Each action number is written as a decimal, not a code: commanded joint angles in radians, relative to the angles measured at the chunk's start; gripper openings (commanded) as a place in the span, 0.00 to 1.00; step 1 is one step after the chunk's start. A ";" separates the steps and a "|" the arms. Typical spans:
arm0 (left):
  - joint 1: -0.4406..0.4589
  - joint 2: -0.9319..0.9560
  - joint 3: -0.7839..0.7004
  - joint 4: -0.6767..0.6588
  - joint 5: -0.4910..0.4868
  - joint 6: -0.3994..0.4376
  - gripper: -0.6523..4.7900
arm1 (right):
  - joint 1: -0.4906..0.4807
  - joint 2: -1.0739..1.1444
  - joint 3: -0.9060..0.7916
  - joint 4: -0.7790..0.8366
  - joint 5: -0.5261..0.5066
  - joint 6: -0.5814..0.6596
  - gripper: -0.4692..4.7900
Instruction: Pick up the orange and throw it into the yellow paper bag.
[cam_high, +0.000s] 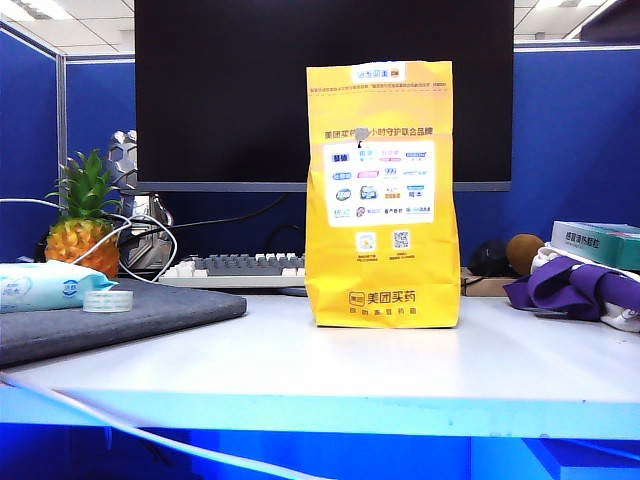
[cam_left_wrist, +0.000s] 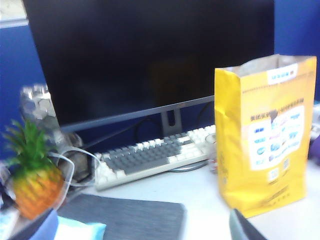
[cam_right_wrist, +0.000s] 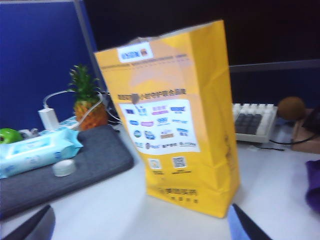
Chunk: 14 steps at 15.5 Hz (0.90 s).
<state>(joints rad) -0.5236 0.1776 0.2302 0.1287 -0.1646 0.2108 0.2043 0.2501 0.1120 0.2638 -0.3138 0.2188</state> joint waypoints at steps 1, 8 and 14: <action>0.000 -0.002 0.002 -0.009 0.010 -0.091 1.00 | -0.003 -0.002 0.002 -0.020 -0.028 0.076 1.00; 0.001 -0.035 -0.021 -0.031 0.011 -0.091 1.00 | -0.003 -0.032 -0.024 -0.063 -0.022 0.075 1.00; 0.340 -0.140 -0.142 -0.154 0.008 -0.092 1.00 | -0.006 -0.248 -0.110 -0.157 -0.052 0.072 1.00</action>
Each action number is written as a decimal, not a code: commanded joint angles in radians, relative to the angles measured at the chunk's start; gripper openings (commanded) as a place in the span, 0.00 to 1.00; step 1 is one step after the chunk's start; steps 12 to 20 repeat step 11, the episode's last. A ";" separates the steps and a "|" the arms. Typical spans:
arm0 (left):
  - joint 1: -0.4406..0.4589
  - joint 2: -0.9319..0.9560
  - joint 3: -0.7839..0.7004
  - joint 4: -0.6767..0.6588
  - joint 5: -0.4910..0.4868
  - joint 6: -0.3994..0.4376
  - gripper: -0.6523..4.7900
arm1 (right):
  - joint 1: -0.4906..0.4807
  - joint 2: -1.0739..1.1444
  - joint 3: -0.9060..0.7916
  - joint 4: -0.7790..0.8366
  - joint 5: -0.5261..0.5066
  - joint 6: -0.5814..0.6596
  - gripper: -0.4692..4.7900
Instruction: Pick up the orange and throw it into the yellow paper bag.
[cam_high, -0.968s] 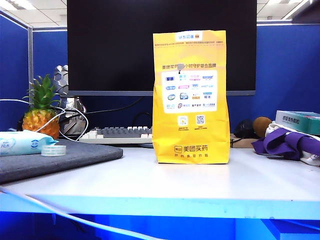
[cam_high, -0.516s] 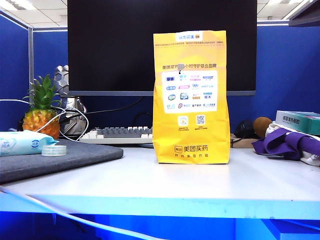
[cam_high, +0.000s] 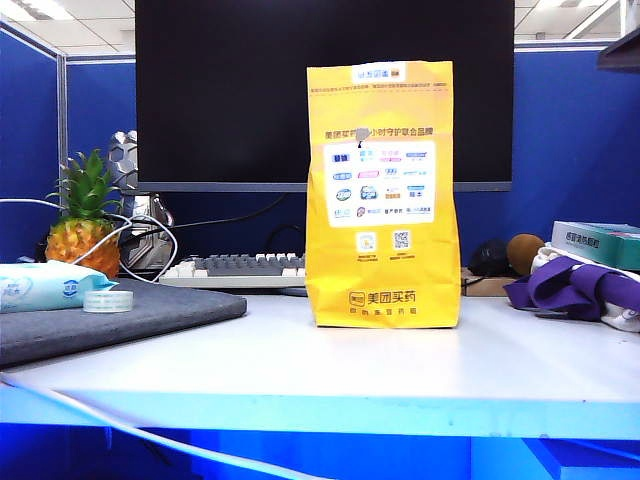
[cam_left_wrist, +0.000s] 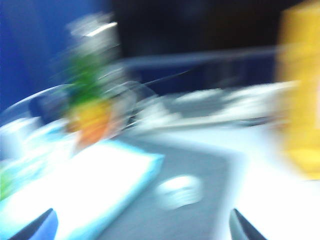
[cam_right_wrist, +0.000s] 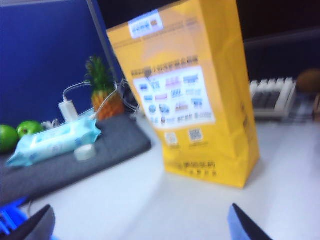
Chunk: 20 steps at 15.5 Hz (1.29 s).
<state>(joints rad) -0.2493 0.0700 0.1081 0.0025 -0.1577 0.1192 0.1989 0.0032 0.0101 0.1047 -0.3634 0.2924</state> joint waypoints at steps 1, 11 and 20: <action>0.090 -0.068 -0.036 -0.037 -0.010 0.000 1.00 | -0.002 -0.002 -0.008 0.000 -0.002 -0.001 1.00; 0.094 -0.066 -0.055 -0.058 0.001 0.000 1.00 | 0.002 -0.002 -0.008 -0.003 -0.002 -0.001 1.00; 0.094 -0.066 -0.055 -0.058 0.001 0.000 1.00 | 0.002 -0.002 -0.008 -0.003 -0.002 -0.001 1.00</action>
